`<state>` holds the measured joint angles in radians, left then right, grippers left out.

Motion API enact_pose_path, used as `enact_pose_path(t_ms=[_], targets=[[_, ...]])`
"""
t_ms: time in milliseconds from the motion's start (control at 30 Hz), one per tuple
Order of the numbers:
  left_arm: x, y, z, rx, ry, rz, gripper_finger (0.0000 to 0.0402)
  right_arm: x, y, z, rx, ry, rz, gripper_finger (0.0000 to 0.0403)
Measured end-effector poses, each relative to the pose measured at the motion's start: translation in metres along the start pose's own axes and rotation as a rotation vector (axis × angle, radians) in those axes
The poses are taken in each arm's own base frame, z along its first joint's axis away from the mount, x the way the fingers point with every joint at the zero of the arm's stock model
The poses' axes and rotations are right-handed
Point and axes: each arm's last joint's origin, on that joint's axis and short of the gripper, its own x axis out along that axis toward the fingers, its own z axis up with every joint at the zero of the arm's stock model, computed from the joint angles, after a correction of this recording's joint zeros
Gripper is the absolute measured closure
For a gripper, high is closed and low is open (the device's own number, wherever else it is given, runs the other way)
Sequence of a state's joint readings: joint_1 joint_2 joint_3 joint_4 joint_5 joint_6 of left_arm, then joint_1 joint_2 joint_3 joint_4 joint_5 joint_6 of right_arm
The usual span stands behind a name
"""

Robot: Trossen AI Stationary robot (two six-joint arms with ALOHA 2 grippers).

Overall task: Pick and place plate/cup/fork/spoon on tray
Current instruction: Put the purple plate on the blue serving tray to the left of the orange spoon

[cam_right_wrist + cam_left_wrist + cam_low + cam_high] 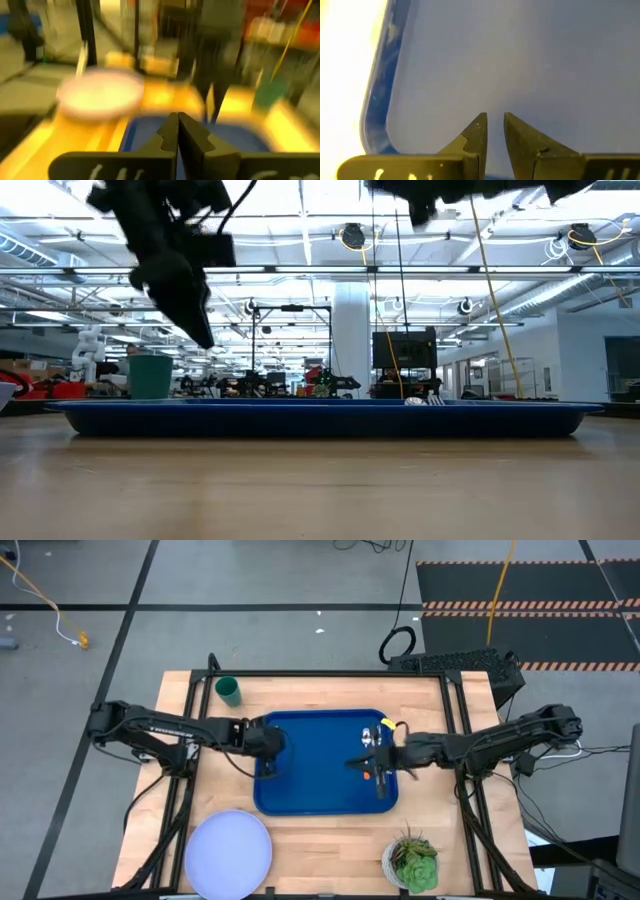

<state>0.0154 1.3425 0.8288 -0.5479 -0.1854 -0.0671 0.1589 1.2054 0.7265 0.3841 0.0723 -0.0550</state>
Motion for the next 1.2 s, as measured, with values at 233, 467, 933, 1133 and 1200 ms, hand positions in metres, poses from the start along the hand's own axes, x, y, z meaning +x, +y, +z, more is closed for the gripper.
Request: enact_pose_path(t_ms=[233,467,933,1133,1200], targets=[[-0.046,-0.021,0.022,-0.018,0.06,0.018,0.0335,-0.009,-0.006,0.039,-0.323,-0.399,-0.113,0.0403],[-0.074,-0.037,0.028,-0.163,-0.018,0.188,0.0335,-0.007,-0.016,0.035,-0.359,-0.344,-0.191,0.039],[-0.094,-0.103,-0.006,-0.382,0.223,-0.165,0.0335,-0.004,-0.025,0.019,-0.36,-0.129,-0.299,0.0292],[-0.095,-0.121,-0.028,-0.341,0.363,-0.133,0.0333,-0.004,-0.018,0.019,-0.37,-0.135,-0.275,0.0286],[-0.091,-0.126,-0.034,-0.316,0.387,-0.114,0.0323,-0.004,-0.015,0.02,-0.371,-0.139,-0.264,0.0286]])
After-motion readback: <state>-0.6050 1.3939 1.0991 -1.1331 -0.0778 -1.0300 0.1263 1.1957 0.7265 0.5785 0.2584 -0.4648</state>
